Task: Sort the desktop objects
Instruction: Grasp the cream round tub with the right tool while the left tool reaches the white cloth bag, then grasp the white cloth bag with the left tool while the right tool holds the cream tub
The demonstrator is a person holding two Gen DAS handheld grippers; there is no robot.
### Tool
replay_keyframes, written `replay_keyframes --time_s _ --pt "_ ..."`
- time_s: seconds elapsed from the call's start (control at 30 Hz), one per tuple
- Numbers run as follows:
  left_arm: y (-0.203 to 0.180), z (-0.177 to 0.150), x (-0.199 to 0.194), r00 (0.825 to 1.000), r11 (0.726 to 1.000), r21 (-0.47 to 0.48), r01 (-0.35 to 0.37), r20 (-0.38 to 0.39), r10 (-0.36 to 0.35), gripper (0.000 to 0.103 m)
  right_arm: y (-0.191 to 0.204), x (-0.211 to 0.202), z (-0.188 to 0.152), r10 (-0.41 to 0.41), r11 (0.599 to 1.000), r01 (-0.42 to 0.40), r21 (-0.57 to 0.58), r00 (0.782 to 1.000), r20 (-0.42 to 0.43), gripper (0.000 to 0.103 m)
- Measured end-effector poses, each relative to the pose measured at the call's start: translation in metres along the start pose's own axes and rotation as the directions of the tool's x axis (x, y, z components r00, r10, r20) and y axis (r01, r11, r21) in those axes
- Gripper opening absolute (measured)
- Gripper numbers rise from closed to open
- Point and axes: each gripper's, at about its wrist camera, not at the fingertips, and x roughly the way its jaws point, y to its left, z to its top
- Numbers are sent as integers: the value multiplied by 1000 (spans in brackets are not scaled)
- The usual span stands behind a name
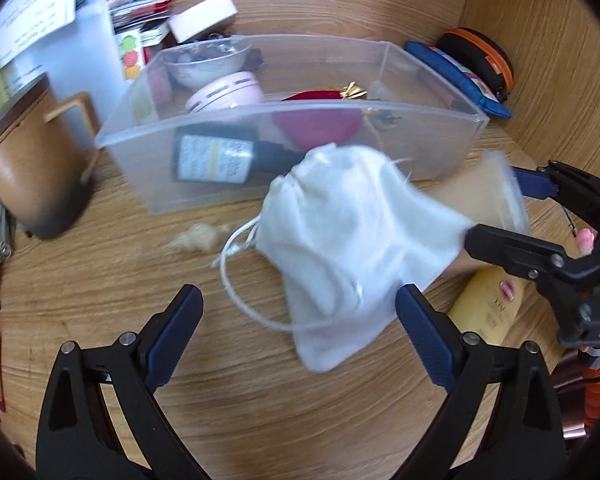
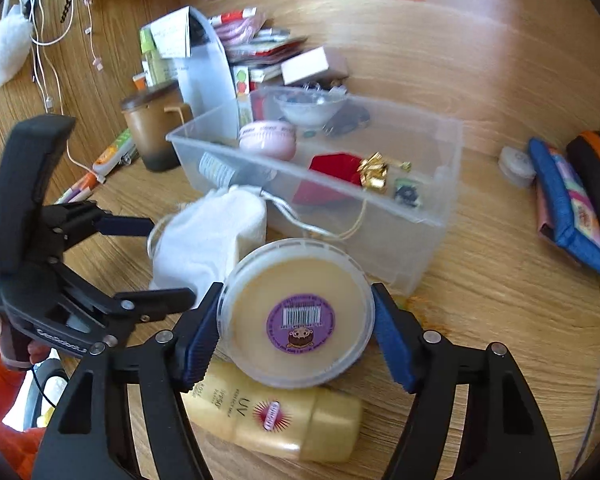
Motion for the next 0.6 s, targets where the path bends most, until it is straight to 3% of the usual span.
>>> replay_keyframes --time_s 0.17,0.37,0.43,0.6 --pt "-13 8 12 1000 1000 17 25 -12 -25 98 -6 -11 -1 -24 1000 24 -11 1000 5 67" --pt "-26 14 23 1000 999 37 5 -2 -5 95 -18 -17 -7 -48 999 48 3 999 2 67" --pt "-28 15 22 1000 999 44 8 6 -9 73 -21 -18 -7 -45 999 45 16 999 5 67" --pt "-24 16 20 999 999 33 23 30 -24 54 -24 -26 -2 -54 998 53 22 998 28 67"
